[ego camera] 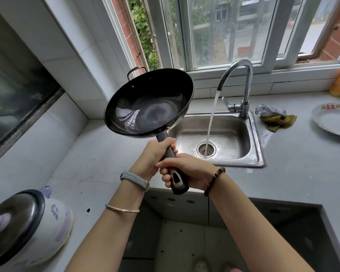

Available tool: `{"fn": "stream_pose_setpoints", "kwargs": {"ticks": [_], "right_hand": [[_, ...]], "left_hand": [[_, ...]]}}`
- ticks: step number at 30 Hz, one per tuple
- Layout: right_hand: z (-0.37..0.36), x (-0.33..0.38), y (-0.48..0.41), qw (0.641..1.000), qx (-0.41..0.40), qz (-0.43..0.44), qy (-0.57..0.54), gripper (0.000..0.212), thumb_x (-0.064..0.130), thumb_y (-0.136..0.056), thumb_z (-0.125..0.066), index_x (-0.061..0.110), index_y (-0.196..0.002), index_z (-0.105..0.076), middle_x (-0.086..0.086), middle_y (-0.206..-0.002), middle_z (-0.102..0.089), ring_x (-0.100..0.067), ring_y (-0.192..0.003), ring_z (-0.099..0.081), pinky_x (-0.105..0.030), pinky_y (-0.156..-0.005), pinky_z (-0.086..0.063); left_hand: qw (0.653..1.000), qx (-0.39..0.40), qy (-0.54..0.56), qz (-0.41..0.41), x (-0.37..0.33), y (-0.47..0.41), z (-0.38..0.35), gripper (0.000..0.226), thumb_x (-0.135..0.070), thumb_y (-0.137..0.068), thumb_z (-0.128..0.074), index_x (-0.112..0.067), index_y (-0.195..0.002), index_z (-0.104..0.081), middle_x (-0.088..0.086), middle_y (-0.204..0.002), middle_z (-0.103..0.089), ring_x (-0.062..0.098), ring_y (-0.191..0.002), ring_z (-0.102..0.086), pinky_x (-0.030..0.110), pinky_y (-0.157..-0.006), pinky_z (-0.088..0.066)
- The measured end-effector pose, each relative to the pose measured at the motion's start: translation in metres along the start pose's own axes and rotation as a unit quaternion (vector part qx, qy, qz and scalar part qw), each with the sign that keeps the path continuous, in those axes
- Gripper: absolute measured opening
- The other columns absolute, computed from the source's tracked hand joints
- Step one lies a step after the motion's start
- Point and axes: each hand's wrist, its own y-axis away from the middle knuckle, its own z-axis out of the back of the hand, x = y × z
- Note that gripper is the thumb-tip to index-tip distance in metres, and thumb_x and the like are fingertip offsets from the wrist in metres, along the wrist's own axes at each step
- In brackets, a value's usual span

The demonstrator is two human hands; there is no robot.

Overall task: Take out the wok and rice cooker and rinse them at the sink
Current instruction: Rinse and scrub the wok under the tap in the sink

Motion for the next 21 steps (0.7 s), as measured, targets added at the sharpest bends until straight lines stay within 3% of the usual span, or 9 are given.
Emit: {"fn": "stream_pose_setpoints", "kwargs": {"ticks": [2, 7, 11, 15, 21], "right_hand": [[-0.001, -0.006, -0.007, 1.000, -0.015, -0.005, -0.003, 0.014, 0.001, -0.093, -0.049, 0.011, -0.089, -0.041, -0.002, -0.057, -0.044, -0.009, -0.044, -0.044, -0.021, -0.045, -0.043], [-0.007, -0.021, -0.015, 0.998, -0.040, -0.024, -0.051, 0.025, 0.005, -0.092, -0.046, 0.012, -0.068, -0.045, 0.004, -0.047, -0.036, -0.004, -0.034, -0.033, -0.016, -0.036, -0.033], [-0.002, -0.038, -0.017, 0.991, -0.043, -0.041, -0.120, 0.032, 0.005, -0.093, -0.043, 0.015, -0.063, -0.041, 0.005, -0.045, -0.035, -0.004, -0.033, -0.032, -0.015, -0.035, -0.032], [0.005, -0.052, -0.017, 0.983, -0.061, -0.047, -0.164, 0.046, 0.002, -0.092, -0.040, 0.017, -0.048, -0.043, 0.005, -0.046, -0.032, -0.003, -0.033, -0.029, -0.015, -0.034, -0.029], [0.018, -0.053, -0.008, 0.979, -0.089, -0.026, -0.179, 0.061, 0.000, -0.092, -0.036, 0.018, -0.035, -0.048, 0.007, -0.046, -0.030, -0.002, -0.033, -0.027, -0.013, -0.033, -0.027]], "left_hand": [[0.999, -0.011, -0.045, 0.000, 0.004, -0.001, 0.005, 0.033, -0.005, -0.088, -0.056, -0.007, -0.056, -0.049, 0.002, -0.044, -0.052, 0.012, -0.041, -0.050, 0.016, -0.045, -0.044], [0.995, -0.018, -0.092, 0.028, 0.016, -0.008, 0.014, 0.035, -0.003, -0.086, -0.055, -0.009, -0.051, -0.051, 0.002, -0.045, -0.055, 0.014, -0.044, -0.052, 0.019, -0.050, -0.046], [0.988, -0.027, -0.130, 0.076, 0.036, -0.017, 0.017, 0.053, -0.006, -0.084, -0.058, -0.012, -0.031, -0.055, 0.002, -0.047, -0.057, 0.019, -0.050, -0.056, 0.030, -0.063, -0.047], [0.983, -0.020, -0.159, 0.083, 0.049, -0.018, 0.011, 0.038, -0.002, -0.084, -0.055, -0.009, -0.047, -0.054, 0.004, -0.047, -0.057, 0.015, -0.041, -0.056, 0.022, -0.048, -0.046], [0.980, 0.013, -0.181, 0.085, 0.057, -0.024, -0.010, 0.029, 0.001, -0.084, -0.052, -0.006, -0.056, -0.052, 0.002, -0.047, -0.058, 0.010, -0.038, -0.055, 0.016, -0.044, -0.043]]}}
